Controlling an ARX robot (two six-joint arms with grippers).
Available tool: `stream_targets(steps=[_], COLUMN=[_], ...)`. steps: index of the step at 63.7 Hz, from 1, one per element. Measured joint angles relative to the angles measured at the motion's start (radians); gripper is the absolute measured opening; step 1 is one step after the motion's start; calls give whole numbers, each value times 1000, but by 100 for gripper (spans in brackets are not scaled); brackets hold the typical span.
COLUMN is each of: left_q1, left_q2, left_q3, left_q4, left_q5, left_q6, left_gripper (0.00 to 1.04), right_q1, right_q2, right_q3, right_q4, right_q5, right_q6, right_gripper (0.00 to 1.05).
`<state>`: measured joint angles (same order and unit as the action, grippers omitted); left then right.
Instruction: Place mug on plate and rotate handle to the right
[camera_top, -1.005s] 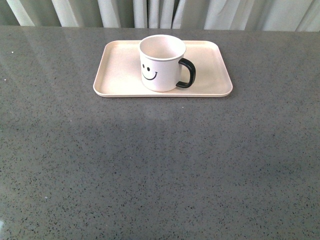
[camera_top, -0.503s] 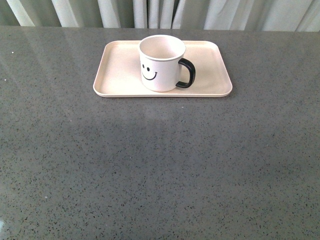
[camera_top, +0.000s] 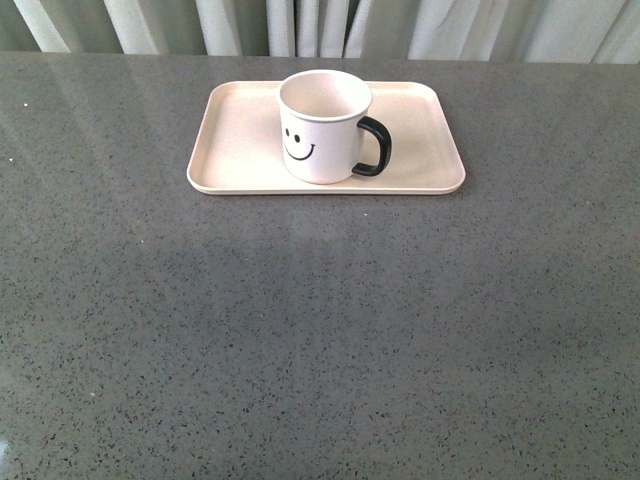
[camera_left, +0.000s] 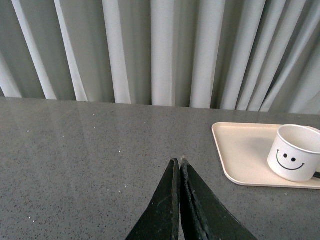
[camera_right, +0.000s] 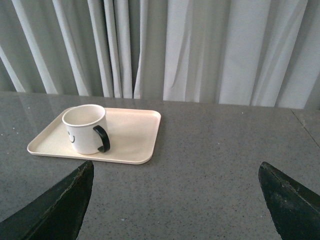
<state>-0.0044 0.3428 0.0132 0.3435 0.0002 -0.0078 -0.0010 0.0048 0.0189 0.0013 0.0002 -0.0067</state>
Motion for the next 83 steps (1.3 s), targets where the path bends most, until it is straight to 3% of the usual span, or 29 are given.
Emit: stream_targets(steps=[36,42,62,68,83], left_q1=[0,0,2,2,2], left_q2=[-169,-304,-326,-326,-326], left_q3=[0,0,0,0,0], left_q4=[-169,-333,-344,-344,-344], left_q5=[0,0,-1,0,0], left_q6=[0,0,0,0,0], left_gripper=[1,1,1,22,63], right_q1=[0,0,0,0,0], right_q2=[0,0,0,0,0], right_q3=[0,0,0,0,0], right_q4=[0,0,0,0,0], right_q5=[0,0,0,0,0], right_q6=[0,0,0,0,0], right_gripper=[96,96,96,96,96])
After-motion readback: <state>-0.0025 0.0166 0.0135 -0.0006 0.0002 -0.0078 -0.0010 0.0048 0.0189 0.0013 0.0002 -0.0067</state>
